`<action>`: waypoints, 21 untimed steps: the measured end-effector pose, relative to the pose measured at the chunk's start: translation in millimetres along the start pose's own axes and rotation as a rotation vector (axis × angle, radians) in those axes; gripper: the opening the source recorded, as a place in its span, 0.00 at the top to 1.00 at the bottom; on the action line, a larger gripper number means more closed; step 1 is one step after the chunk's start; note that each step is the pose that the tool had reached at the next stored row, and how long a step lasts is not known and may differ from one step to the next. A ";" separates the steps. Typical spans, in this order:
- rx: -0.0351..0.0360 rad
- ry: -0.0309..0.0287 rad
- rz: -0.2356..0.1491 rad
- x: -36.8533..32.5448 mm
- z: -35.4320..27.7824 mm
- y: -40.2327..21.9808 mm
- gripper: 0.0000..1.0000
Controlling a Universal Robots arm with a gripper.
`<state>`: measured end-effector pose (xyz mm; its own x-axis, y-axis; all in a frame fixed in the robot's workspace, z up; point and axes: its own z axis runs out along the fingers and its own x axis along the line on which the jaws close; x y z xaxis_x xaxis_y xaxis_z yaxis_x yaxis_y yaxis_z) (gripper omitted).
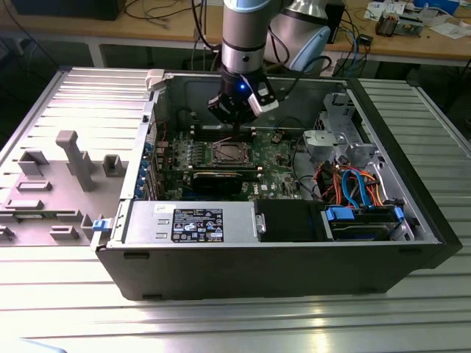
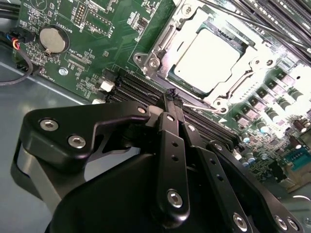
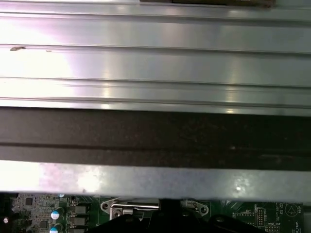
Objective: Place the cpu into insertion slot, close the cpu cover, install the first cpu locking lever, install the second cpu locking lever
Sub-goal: 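Install the first cpu locking lever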
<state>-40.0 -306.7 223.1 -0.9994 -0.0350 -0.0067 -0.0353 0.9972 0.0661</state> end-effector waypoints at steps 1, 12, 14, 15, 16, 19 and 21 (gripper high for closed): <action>0.0000 0.0000 0.000 -1.1 1.0 -0.1 0.89; 0.0039 0.0002 0.000 -6.5 14.9 -1.2 0.89; 0.0039 0.0004 0.000 -7.2 17.4 -1.4 0.89; 0.0040 0.0005 0.000 -7.4 18.4 -1.5 0.89; 0.0042 0.0005 0.000 -7.7 18.5 -1.6 0.89; 0.0038 0.0002 0.000 -7.8 16.2 -1.3 0.89; 0.0040 0.0003 0.000 -7.8 16.1 -1.3 0.89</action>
<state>-32.1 -306.7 207.0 -0.9994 -0.0350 -0.0064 -0.0353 0.9974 0.0622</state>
